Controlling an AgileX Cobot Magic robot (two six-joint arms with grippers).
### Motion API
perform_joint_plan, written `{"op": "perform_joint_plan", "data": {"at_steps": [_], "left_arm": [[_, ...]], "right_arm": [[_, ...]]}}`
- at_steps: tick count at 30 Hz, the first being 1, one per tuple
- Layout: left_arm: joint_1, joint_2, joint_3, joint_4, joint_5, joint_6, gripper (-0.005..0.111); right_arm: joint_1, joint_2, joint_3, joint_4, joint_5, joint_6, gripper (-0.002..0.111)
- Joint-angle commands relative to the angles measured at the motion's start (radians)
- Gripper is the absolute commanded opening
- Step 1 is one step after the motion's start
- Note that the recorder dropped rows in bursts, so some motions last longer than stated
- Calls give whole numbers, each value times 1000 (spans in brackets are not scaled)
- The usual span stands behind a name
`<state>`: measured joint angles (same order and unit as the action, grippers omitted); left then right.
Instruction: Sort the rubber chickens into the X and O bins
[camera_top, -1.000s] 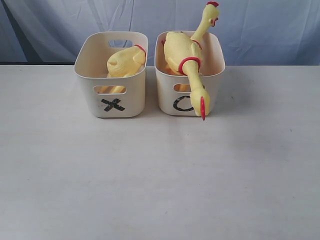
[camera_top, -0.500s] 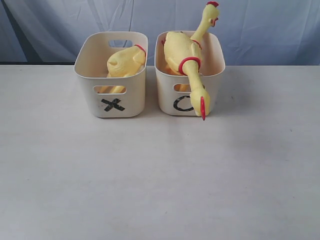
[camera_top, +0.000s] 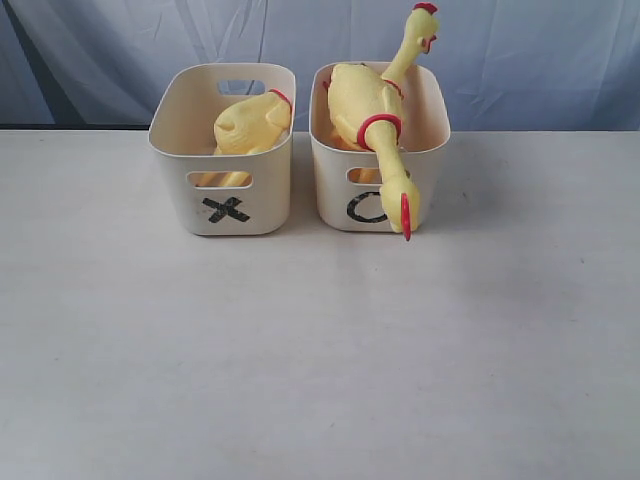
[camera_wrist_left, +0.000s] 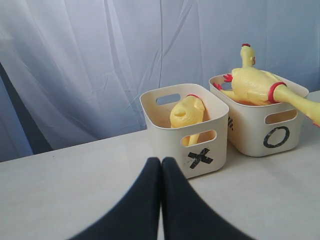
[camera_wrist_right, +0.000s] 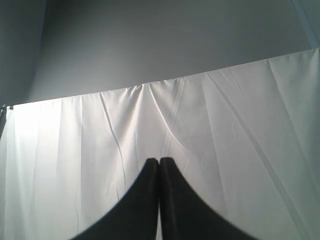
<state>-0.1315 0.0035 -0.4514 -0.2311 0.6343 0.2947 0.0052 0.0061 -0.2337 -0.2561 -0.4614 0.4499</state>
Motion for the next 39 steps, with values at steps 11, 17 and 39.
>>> {"op": "perform_joint_plan", "data": {"at_steps": [11,17,39], "left_arm": [[4,-4,80,143,-108,0,0],[4,-4,167,199,-126,0,0],[4,-4,436,237,-183,3,0]], "right_arm": [[-5,-6,203,2,25,0,0],[-5,-6,234,22,139,0,0],[-5,-6,234,31,303,0,0]]}}
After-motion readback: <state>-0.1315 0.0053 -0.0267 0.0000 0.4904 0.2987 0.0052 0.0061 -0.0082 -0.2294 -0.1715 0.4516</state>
